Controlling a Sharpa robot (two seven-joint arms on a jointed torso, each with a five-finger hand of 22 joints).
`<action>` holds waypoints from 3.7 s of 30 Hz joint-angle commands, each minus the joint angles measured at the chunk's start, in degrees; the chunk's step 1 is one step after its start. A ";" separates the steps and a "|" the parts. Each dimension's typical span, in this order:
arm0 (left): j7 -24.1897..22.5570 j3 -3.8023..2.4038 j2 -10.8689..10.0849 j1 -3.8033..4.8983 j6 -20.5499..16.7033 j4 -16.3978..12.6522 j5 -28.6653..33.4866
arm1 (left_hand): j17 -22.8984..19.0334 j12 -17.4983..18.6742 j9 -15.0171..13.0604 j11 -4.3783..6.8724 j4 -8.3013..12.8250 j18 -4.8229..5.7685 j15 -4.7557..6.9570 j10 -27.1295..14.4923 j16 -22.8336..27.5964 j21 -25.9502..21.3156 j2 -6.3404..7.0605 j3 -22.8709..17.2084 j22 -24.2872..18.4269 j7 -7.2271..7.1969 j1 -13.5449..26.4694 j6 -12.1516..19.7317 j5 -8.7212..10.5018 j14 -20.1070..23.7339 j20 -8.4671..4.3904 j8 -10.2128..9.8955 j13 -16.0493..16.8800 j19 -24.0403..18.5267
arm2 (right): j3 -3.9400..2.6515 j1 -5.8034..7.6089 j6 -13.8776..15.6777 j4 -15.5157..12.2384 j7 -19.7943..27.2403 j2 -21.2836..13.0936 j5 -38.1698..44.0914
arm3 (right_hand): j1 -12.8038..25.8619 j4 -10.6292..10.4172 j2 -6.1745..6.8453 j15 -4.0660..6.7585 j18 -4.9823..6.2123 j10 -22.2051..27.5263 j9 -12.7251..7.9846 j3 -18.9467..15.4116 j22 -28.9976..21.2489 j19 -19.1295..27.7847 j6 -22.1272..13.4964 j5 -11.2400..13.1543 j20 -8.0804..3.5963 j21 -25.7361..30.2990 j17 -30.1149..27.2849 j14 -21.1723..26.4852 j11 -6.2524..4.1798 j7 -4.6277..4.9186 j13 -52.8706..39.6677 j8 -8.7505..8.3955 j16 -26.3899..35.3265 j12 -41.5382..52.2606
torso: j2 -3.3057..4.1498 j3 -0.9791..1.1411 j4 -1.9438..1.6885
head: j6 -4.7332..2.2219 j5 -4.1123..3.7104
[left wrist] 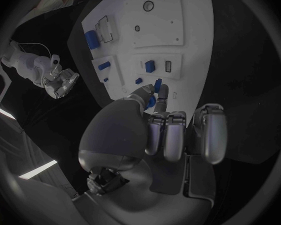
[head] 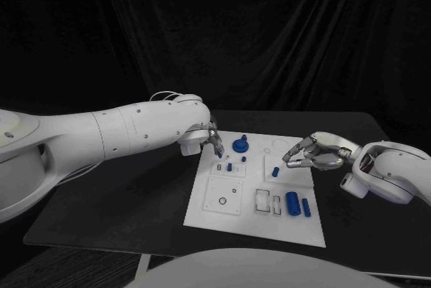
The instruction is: Assemble the parts on the task board
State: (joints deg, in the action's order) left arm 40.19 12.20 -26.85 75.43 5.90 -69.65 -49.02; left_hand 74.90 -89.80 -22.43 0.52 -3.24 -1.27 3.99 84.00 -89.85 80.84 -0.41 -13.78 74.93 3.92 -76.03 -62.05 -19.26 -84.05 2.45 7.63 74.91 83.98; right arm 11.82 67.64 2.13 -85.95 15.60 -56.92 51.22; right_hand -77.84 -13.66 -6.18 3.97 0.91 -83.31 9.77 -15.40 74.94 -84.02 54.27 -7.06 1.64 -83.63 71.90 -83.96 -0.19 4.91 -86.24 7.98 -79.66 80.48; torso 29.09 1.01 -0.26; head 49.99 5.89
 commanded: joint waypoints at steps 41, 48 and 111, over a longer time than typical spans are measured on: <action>1.83 -0.05 0.82 -4.33 -1.66 1.24 -5.14 | 15.10 -0.20 -0.26 0.73 -0.48 -0.92 0.56 6.00 -0.15 -1.24 -0.02 -0.57 11.54 -0.47 1.56 -0.47 -0.48 -5.95 -0.61 0.56 15.09 2.83 | 0.00 -0.49 1.08 -0.87 -0.69 -0.41 -0.07 | -1.28 0.32 -1.36 0.33 0.80 -2.40 -0.06 -0.19 12.79 -2.95 0.05 0.24 0.44 0.25 -0.21 -2.77 -0.37 0.17 9.76 -0.16 0.34 -0.44 | 0.00 -0.03 -0.02 | 0.01 0.53; 1.81 -0.05 0.29 -4.34 -1.80 0.65 -5.04 | 15.10 -0.20 -0.27 0.74 -0.49 -0.93 0.57 6.00 -0.15 -1.30 -0.02 -0.59 11.52 -0.48 1.59 -0.46 -0.51 -5.95 -0.62 0.56 15.09 2.81 | 0.00 -0.49 1.09 -0.79 -0.70 -0.36 -0.07 | -1.28 0.32 -1.36 0.33 0.80 -2.40 -0.06 -0.19 12.79 -2.95 0.05 0.24 0.44 0.25 -0.21 -2.77 -0.37 0.17 9.76 -0.16 0.34 -0.44 | -0.02 -0.01 0.01 | 0.01 0.67; 1.70 -0.05 0.22 -4.57 -0.67 -0.32 -3.76 | 15.10 -0.20 -0.31 0.82 -0.59 -1.09 0.64 6.00 -0.15 -2.14 0.16 -0.77 11.23 -0.57 2.02 -0.44 -0.49 -5.95 -0.69 0.63 15.09 2.61 | 0.00 -0.80 0.83 -0.26 -0.71 -0.08 -0.07 | -1.56 0.53 -1.49 0.30 0.80 -2.41 -0.10 -0.22 12.80 -2.95 0.01 0.13 0.45 0.25 -0.30 -2.75 -0.32 0.20 9.76 -0.19 0.38 -0.41 | -0.07 -0.01 0.01 | 0.01 0.14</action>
State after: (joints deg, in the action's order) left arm 40.20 12.06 -26.82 71.25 4.65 -69.96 -53.31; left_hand 74.90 -89.80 -22.67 0.91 -3.72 -1.26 4.21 84.02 -89.85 79.07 -0.33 -14.24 74.91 3.69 -74.46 -62.66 -19.35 -83.86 2.04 8.09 74.91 83.98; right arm 11.85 67.01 2.69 -86.14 15.44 -56.94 51.22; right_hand -77.85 -13.50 -6.18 3.82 0.91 -83.31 9.72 -15.56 74.93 -84.02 54.27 -7.06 1.64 -83.63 71.65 -83.88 -0.19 4.91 -86.57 7.98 -79.66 80.28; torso 29.04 0.98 -0.24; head 49.99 6.09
